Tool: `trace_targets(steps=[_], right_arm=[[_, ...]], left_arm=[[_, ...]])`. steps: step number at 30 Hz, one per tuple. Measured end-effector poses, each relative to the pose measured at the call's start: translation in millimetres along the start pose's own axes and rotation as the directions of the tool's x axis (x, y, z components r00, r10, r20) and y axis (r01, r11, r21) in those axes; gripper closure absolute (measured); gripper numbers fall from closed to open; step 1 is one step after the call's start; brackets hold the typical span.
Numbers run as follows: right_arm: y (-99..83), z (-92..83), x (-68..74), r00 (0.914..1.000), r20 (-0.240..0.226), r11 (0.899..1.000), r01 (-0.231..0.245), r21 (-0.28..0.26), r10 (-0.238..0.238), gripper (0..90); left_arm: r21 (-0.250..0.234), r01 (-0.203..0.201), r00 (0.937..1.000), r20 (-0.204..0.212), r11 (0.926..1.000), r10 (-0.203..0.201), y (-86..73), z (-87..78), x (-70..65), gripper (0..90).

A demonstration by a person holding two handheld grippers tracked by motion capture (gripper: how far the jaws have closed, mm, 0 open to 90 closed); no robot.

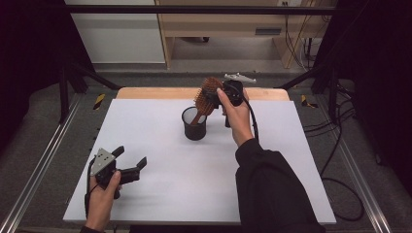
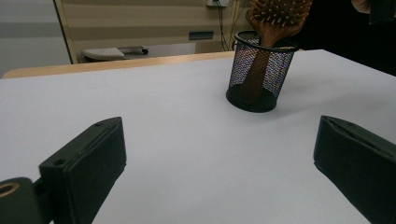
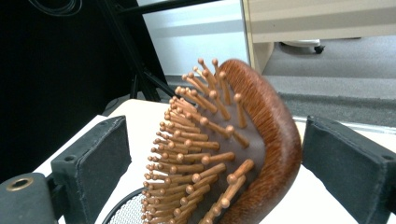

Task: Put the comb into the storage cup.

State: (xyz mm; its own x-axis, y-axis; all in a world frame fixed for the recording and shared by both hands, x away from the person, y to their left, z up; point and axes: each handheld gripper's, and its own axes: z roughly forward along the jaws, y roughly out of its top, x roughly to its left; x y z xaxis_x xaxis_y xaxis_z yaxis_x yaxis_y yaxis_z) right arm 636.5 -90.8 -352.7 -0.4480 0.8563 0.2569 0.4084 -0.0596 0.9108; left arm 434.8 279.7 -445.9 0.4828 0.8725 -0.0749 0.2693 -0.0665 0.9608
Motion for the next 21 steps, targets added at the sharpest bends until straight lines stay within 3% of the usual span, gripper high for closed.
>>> trace_targets(steps=[6,10,21], right_arm=[[1.6,-3.4,-0.7,0.9997,0.010,1.000,0.021,-0.016,-0.021,8.4],[2.4,-6.2,0.3,0.9971,0.040,0.997,0.066,-0.038,-0.064,8.2],[6.2,-20.3,4.8,0.9834,0.085,0.979,0.169,-0.110,-0.160,7.2]], left_arm=[[-0.001,0.002,1.0000,0.000,1.0000,-0.002,0.0,0.0,0.1,2.7],[0.000,0.007,1.0000,-0.003,1.0000,-0.007,-0.4,-0.1,1.6,2.7],[-0.002,0.010,0.9998,-0.015,0.9999,-0.011,-0.2,-1.3,4.2,2.7]])
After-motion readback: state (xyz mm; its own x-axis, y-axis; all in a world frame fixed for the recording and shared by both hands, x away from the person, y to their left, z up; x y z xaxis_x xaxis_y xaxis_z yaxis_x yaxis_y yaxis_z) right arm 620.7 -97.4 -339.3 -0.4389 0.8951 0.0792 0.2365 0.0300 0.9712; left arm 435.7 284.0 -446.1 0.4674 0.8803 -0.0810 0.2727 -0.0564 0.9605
